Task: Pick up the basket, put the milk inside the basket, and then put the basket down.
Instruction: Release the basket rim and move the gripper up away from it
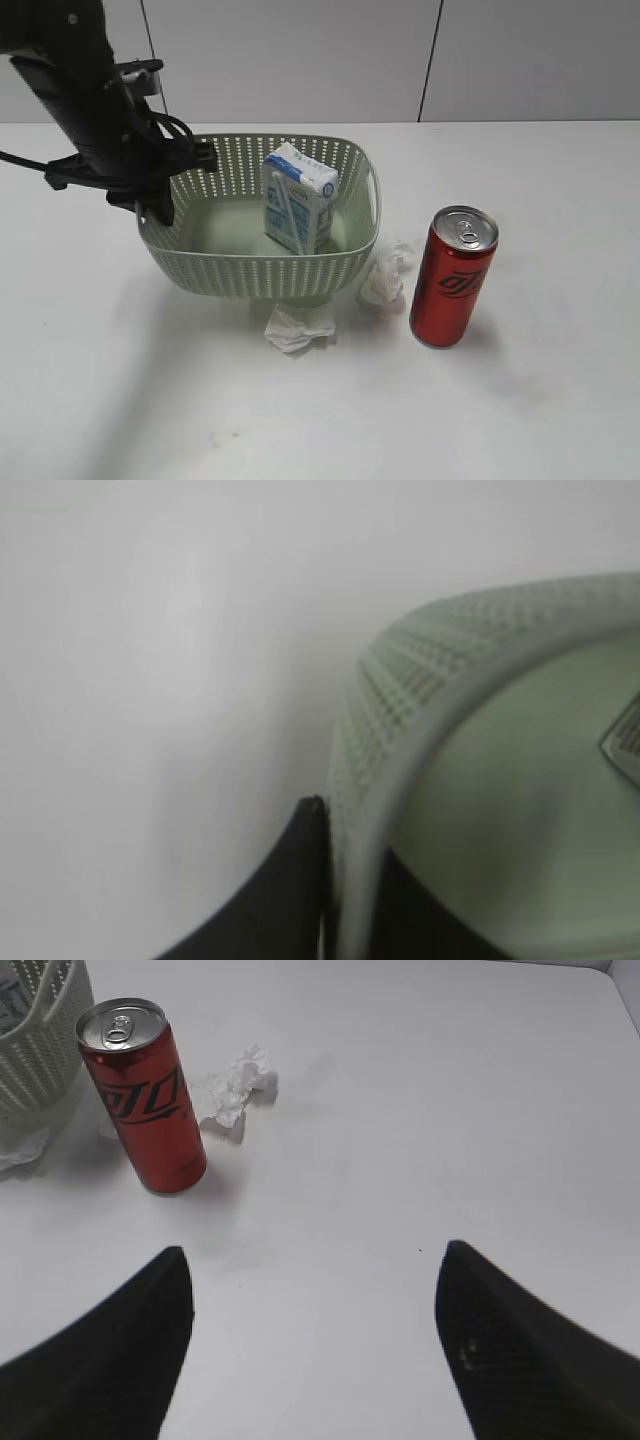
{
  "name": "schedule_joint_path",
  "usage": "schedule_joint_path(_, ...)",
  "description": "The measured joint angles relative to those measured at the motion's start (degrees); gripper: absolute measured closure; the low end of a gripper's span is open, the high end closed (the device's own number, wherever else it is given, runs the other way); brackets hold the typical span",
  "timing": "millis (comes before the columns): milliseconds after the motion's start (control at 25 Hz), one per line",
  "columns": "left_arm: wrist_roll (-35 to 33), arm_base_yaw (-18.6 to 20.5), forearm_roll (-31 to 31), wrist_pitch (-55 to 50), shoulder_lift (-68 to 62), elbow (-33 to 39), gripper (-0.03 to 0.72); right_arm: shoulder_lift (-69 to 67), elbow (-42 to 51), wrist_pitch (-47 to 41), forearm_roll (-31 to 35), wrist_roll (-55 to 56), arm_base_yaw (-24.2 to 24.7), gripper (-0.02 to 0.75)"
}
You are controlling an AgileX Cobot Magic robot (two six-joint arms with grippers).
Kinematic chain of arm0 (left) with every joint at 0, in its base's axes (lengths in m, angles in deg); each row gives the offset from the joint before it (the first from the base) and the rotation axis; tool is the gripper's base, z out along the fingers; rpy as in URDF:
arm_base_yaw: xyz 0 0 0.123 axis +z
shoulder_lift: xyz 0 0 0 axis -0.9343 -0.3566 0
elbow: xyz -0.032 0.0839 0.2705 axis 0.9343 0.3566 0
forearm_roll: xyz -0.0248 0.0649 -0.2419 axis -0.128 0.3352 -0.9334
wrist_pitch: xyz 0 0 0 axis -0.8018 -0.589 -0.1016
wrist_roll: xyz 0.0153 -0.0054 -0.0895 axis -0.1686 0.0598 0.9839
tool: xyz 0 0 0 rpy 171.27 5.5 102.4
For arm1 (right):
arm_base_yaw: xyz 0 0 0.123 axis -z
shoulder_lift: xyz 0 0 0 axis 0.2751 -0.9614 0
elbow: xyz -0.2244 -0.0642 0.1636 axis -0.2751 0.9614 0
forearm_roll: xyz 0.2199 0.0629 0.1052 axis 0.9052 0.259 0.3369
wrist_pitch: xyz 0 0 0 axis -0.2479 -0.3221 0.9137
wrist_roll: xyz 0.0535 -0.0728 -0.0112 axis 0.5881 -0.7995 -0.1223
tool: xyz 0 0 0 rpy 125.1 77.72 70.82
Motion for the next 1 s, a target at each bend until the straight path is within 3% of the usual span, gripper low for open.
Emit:
schedule_joint_path(360,-2.23,1.46,-0.12,-1.75,-13.15,-15.84,0.682,0.0,0.0,-0.05,0.0,0.0,0.0,0.147)
schedule_joint_path(680,-4.55,1.88,-0.58,-0.22,-16.02,-17.89,0.664,0.0,0.0,-0.02,0.0,0.0,0.0,0.147)
schedule_joint_path(800,-4.6,1.88,-1.36,0.34,-16.06,-18.28,0.536,0.0,0.0,-0.02,0.0,0.0,0.0,0.147)
schedule_joint_path(1000,-4.67,1.88,-2.39,0.48,-16.06,-18.41,0.241,0.0,0.0,-0.02,0.0,0.0,0.0,0.147)
